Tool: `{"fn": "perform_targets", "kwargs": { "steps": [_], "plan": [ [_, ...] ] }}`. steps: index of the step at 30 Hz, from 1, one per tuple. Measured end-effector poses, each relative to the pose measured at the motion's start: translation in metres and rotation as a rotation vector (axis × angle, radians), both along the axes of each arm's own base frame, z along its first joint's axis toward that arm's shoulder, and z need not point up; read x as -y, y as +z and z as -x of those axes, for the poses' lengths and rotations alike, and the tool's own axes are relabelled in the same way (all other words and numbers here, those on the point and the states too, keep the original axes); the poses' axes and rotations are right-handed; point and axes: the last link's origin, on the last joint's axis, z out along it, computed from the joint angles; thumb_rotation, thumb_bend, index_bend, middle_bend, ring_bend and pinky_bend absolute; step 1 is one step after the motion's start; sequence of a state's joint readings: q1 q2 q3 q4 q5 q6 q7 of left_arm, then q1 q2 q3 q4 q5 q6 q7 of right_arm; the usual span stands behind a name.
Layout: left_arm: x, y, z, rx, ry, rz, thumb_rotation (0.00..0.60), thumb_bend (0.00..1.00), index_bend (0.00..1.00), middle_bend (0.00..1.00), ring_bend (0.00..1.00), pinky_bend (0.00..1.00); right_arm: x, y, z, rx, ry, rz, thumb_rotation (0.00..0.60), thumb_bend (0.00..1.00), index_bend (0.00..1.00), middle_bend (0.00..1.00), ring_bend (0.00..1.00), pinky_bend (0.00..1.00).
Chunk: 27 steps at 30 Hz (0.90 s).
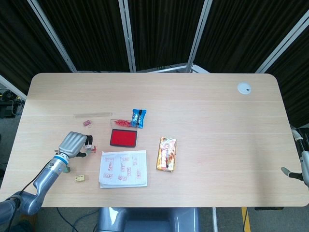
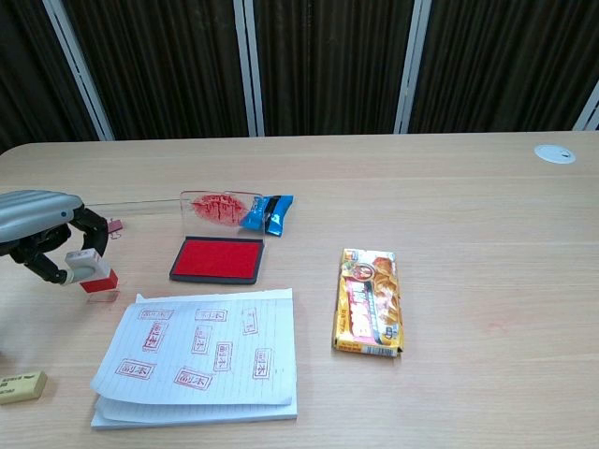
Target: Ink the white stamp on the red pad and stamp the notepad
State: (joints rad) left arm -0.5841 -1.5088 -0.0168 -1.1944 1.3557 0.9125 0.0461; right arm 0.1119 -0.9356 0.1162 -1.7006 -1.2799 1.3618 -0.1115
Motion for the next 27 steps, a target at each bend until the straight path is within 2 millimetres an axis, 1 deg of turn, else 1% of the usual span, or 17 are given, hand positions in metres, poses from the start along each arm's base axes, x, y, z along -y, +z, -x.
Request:
{"fn": "perform_targets", "kwargs": {
  "steps": [5, 8, 13, 19, 22, 27],
  "plan": [
    [-0.0019, -0.0076, 0.0038, -0.007, 0.012, 0.001, 0.6, 0.4, 0.56, 0.52, 0.82, 0.88, 0.0003, 0.0004, 0.0003, 0.001, -0.001, 0.0, 0.6, 0.0, 0.0, 0.0, 0.0, 0.0],
    [-0.0024, -0.0091, 0.0039, -0.004, 0.012, 0.0, 0.6, 0.39, 0.53, 0.5, 0.82, 0.88, 0.0004, 0.0002, 0.0008, -0.001, -0.002, -0.001, 0.6, 0.0, 0.0, 0.0, 0.0, 0.0],
    [-0.0022, -0.0097, 0.0054, -0.01, 0.011, 0.003, 0.6, 0.37, 0.47, 0.41, 0.82, 0.87, 0.0003, -0.0004, 0.001, -0.002, -0.002, -0.002, 0.6, 0.0, 0.0, 0.0, 0.0, 0.0],
    [-0.0017, -0.0094, 0.0068, -0.022, 0.008, 0.01, 0.6, 0.31, 0.36, 0.34, 0.82, 0.87, 0.0004, -0.0009, 0.0012, -0.003, -0.004, -0.003, 0.6, 0.0, 0.0, 0.0, 0.0, 0.0],
    [-0.0009, -0.0085, 0.0064, -0.027, 0.004, 0.014, 0.6, 0.28, 0.34, 0.31, 0.81, 0.87, 0.0005, -0.0012, 0.001, -0.004, -0.004, -0.004, 0.6, 0.0, 0.0, 0.0, 0.0, 0.0],
    [0.001, -0.0068, 0.0047, -0.019, 0.003, 0.019, 0.6, 0.27, 0.33, 0.3, 0.81, 0.87, 0.0004, -0.0011, 0.0009, -0.002, -0.003, -0.003, 0.6, 0.0, 0.0, 0.0, 0.0, 0.0]
  ]
}}
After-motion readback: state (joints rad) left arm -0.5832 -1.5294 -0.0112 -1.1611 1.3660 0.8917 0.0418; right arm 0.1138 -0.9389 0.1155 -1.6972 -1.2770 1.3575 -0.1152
